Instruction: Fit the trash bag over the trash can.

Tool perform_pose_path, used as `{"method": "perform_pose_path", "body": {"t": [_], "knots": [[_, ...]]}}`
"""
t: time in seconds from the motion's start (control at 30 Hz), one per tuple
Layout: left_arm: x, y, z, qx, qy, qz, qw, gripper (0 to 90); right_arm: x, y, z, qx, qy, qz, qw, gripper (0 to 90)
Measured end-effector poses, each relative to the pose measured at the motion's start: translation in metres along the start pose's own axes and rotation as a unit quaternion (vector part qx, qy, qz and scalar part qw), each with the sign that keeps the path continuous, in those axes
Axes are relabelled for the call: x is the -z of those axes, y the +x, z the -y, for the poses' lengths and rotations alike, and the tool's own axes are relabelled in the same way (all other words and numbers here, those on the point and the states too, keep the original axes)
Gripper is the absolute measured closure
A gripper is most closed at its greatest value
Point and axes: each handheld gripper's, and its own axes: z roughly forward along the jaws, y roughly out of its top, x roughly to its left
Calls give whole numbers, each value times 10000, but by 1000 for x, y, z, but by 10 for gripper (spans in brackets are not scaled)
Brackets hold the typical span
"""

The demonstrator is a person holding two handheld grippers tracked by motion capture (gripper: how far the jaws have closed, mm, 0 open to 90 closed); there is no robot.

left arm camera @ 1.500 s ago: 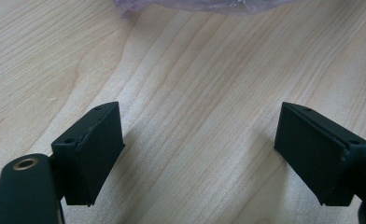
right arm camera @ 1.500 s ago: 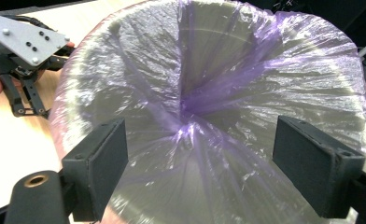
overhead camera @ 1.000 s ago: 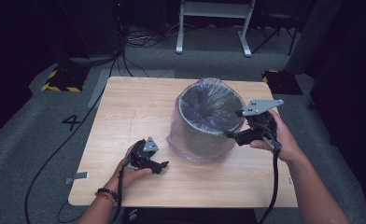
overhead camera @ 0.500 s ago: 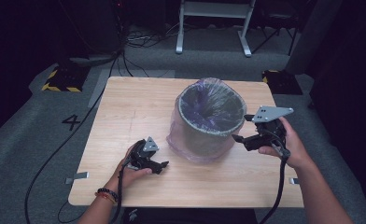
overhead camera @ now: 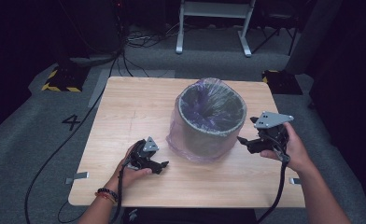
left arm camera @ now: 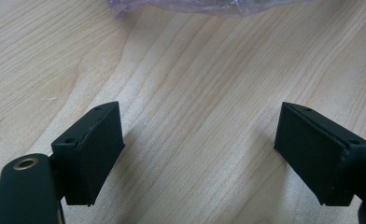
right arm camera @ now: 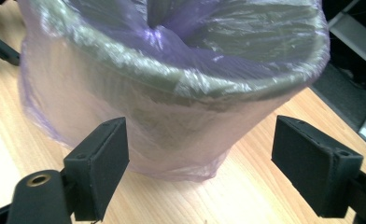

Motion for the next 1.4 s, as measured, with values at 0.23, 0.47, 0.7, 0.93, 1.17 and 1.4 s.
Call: {"method": "perform_pose_path", "body": {"t": [0.23, 0.47, 0.7, 0.93, 1.17, 1.4], "knots": [[0, 0, 0, 9, 1, 6, 10000, 152, -2, 5, 6, 125, 66, 142, 9998, 190], [0, 0, 0, 12, -1, 8, 10000, 152, -6, 8, 13, 195, 158, 172, 9995, 190], [0, 0, 0, 7, 0, 4, 10000, 152, -9, 8, 25, 131, 236, 164, 9995, 191], [0, 0, 0, 0, 1, 1, 10000, 152, -17, 7, 41, 5, 347, 115, 9993, 191], [0, 0, 0, -3, 2, -1, 10000, 152, -27, 5, 59, -100, 537, 95, 9985, 191], [0, 0, 0, -3, 1, -2, 10000, 152, -34, 5, 72, -192, 682, 78, 9975, 191]]}}
